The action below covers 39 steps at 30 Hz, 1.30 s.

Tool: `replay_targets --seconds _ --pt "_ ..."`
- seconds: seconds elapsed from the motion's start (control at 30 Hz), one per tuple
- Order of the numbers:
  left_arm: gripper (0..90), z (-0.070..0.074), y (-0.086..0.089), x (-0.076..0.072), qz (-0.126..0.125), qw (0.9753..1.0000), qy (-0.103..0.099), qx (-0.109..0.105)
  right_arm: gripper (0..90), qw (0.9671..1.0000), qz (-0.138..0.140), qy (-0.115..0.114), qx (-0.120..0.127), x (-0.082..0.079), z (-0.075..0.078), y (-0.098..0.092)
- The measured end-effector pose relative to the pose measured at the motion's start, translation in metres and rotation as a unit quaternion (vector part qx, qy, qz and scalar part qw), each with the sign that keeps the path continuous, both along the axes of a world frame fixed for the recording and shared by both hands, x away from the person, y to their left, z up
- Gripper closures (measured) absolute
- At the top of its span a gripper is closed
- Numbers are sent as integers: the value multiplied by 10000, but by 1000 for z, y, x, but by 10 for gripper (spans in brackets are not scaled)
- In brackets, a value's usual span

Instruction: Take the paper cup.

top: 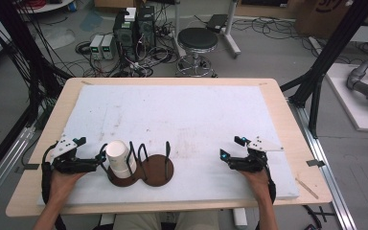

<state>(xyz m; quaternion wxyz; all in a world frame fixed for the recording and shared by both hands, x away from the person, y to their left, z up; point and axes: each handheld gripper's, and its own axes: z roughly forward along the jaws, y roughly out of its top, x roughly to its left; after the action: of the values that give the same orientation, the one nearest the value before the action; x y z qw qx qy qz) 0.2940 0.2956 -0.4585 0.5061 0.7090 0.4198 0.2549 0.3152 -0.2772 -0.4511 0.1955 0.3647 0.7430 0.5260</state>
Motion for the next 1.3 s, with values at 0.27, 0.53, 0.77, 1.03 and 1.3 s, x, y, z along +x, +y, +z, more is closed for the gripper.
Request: replay_targets --seconds 0.27,0.53,0.77,1.03,1.3 --pt "18 0 0 0 -21 10000 12 18 155 10000 -7 -33 -6 0 0 0" --pt "18 0 -1 0 -41 10000 -11 78 155 10000 -20 -41 -12 -1 0 0" --pt "18 0 0 0 -88 10000 -21 -8 155 10000 -32 -56 -15 -1 0 0" --pt "18 3 4 -2 -203 9998 -64 14 155 9999 -47 -61 -87 -1 0 2" --pt "18 8 16 -8 -119 9997 -178 -110 155 9999 -62 90 -106 2 0 3"
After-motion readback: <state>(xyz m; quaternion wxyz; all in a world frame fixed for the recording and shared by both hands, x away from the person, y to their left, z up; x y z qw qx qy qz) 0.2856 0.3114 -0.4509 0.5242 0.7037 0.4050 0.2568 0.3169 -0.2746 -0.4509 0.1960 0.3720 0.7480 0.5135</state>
